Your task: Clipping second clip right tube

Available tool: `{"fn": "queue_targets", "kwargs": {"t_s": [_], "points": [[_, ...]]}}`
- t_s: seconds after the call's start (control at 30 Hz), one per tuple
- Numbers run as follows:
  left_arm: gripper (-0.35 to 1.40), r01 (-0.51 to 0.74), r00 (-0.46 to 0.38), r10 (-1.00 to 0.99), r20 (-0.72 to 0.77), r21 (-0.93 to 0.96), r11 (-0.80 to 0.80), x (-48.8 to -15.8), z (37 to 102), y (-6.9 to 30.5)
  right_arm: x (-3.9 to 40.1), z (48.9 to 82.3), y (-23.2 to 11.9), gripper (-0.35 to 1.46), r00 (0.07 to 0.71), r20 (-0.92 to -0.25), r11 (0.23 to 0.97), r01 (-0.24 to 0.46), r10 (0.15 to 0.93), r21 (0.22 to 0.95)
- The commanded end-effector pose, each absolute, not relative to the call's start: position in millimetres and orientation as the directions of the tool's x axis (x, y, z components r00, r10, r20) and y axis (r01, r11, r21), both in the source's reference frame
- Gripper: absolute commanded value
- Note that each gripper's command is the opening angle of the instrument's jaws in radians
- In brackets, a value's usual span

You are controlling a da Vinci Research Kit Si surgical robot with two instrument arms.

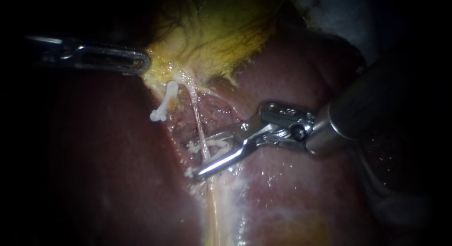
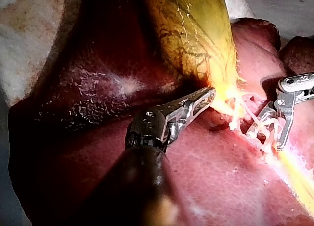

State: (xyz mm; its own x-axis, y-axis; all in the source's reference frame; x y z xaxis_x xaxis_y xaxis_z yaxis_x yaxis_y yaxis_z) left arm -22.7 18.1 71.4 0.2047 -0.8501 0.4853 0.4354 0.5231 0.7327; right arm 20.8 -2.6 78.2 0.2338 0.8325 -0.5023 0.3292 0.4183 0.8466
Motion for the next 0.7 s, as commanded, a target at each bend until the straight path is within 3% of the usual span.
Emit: {"fn": "queue_targets", "kwargs": {"t_s": [0.03,0.47,0.7], "points": [[-0.35,0.436,0.204,-0.850,0.485,0.733,0.523,-22.7,71.4,18.1,20.8,78.1,-2.6,0.52,0.228,-0.500,0.413,0.341,0.835,0.845],[-0.35,0.436,0.204,-0.850,0.485,0.733,0.523,-22.7,71.4,18.1,20.8,78.2,-2.4,0.49,0.202,-0.473,0.386,0.355,0.858,0.851],[-0.35,0.436,0.204,-0.850,0.485,0.733,0.523,-22.7,71.4,18.1,19.4,79.5,-1.0,0.51,0.288,-0.487,0.413,0.281,0.824,0.866]]}}
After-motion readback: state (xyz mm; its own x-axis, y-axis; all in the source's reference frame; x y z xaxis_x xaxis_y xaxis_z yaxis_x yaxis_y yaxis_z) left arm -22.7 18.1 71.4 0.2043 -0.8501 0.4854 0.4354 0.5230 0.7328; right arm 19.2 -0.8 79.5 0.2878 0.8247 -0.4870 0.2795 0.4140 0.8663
